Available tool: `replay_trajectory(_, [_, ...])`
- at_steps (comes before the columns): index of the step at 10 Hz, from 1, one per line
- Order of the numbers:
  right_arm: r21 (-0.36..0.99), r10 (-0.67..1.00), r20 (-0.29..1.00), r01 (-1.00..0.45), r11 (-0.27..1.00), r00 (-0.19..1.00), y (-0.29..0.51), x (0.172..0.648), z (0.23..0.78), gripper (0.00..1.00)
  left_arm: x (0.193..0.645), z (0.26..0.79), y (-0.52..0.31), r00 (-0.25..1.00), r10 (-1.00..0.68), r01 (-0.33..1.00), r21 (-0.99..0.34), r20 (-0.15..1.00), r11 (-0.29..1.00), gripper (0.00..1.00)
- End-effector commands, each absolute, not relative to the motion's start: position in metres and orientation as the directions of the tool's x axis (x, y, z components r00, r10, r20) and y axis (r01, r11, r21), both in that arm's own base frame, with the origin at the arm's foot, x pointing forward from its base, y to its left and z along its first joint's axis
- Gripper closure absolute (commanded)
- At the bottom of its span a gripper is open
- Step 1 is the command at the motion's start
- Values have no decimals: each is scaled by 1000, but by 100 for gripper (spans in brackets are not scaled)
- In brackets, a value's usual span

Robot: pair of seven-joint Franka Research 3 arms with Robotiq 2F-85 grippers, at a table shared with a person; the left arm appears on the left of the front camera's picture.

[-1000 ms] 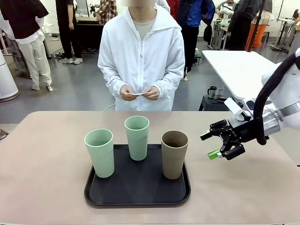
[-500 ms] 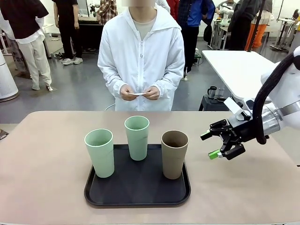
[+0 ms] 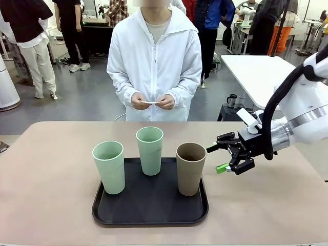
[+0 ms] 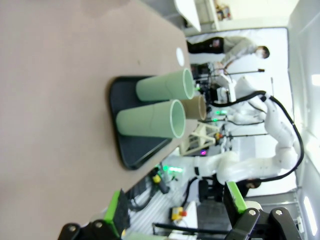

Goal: Place coasters on the table and set cups on them.
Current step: Pick up one Reusable plastic cup and place it on a coaster set by the human.

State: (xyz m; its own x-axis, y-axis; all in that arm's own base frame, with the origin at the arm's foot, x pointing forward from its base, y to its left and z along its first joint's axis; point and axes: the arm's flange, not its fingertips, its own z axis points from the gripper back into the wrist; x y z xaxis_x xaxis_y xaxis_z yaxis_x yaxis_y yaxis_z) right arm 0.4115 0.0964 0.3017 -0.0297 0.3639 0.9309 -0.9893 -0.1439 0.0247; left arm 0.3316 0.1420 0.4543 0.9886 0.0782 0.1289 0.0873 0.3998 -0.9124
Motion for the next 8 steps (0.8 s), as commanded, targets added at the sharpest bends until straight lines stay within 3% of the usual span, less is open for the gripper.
replay_trajectory(1, [19, 348, 937, -993, -114, -22, 105, 426, 290, 0, 332, 455, 141, 987, 82, 94, -916, 136, 390, 0])
replay_trajectory(8, [72, 359, 933, -975, -208, -8, 136, 423, 274, 0, 332, 455, 141, 987, 82, 94, -916, 136, 390, 0])
